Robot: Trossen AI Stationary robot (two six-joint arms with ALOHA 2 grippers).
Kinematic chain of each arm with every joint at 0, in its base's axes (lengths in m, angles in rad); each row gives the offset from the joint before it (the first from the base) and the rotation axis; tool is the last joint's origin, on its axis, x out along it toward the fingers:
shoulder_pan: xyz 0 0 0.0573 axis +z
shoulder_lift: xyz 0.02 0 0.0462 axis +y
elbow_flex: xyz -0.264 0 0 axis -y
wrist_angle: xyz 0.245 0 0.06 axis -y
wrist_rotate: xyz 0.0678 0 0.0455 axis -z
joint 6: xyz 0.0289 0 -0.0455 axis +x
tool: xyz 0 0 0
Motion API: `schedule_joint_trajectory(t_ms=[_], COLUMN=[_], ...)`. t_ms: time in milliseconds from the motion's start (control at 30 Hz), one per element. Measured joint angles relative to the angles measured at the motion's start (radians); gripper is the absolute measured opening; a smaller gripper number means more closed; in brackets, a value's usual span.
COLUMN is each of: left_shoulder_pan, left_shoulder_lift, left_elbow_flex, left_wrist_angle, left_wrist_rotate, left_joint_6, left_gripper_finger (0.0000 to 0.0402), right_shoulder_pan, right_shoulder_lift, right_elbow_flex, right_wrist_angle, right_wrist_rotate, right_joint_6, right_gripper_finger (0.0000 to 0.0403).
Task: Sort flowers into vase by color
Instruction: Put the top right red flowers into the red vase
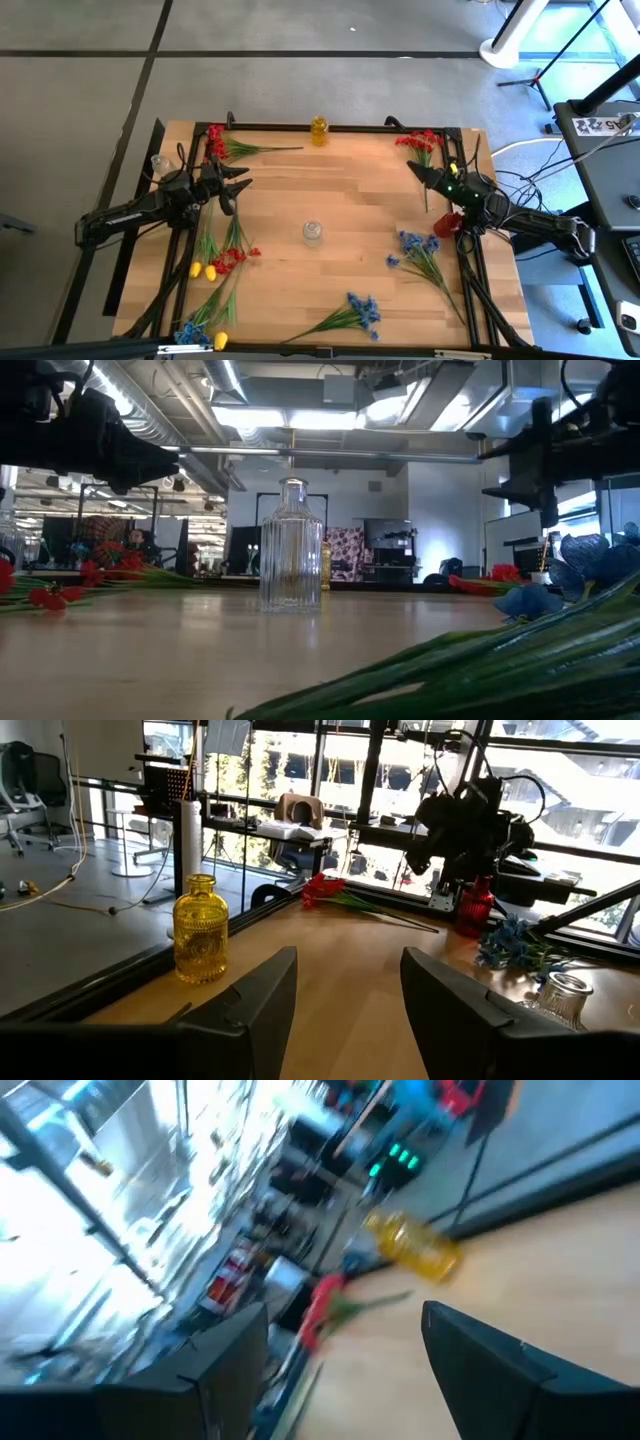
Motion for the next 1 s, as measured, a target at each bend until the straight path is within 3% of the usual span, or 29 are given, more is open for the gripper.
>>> schedule_joint_trajectory(t_ms=[100, 200, 267, 333, 433, 533, 633, 767, 933, 1000], left_shoulder_pan=[0.0, 0.0, 0.0, 0.0, 0.0, 0.0, 0.0, 0.0, 0.0, 0.0], left_shoulder_lift=[0.0, 0.0, 0.0, 0.0, 0.0, 0.0, 0.0, 0.0, 0.0, 0.0], left_elbow_flex=[0.0, 0.0, 0.0, 0.0, 0.0, 0.0, 0.0, 0.0, 0.0, 0.0], left_wrist_angle=[0.0, 0.0, 0.0, 0.0, 0.0, 0.0, 0.0, 0.003, 0.005, 0.005], left_wrist_rotate=[0.0, 0.0, 0.0, 0.0, 0.0, 0.0, 0.0, -0.016, -0.026, -0.026], left_joint_6=[0.0, 0.0, 0.0, 0.0, 0.0, 0.0, 0.0, -0.004, -0.004, -0.004], left_gripper_finger=[0.0176, 0.0176, 0.0176, 0.0176, 0.0176, 0.0176, 0.0176, 0.0176, 0.0176, 0.0176], right_shoulder_pan=[0.0, -0.001, -0.026, -0.083, -0.207, -0.313, -0.389, -0.432, -0.443, -0.479], right_shoulder_lift=[0.125, 0.32, 0.465, 0.603, 0.795, 0.962, 1.07, 1.144, 1.143, 1.144], right_elbow_flex=[0.09, 0.198, 0.29, 0.369, 0.477, 0.557, 0.61, 0.675, 0.765, 0.767], right_wrist_angle=[-0.001, -0.148, -0.261, -0.427, -0.624, -0.716, -0.738, -0.837, -1.018, -0.998], right_wrist_rotate=[0.115, 0.276, 0.322, 0.302, 0.156, -0.01, -0.108, -0.086, 0.088, 0.066], right_joint_6=[-0.108, -0.144, -0.123, -0.031, 0.052, 0.014, -0.045, -0.051, -0.078, -0.099], right_gripper_finger=[0.0264, 0.0264, 0.0264, 0.0264, 0.0264, 0.0264, 0.0264, 0.0264, 0.0264, 0.0264])
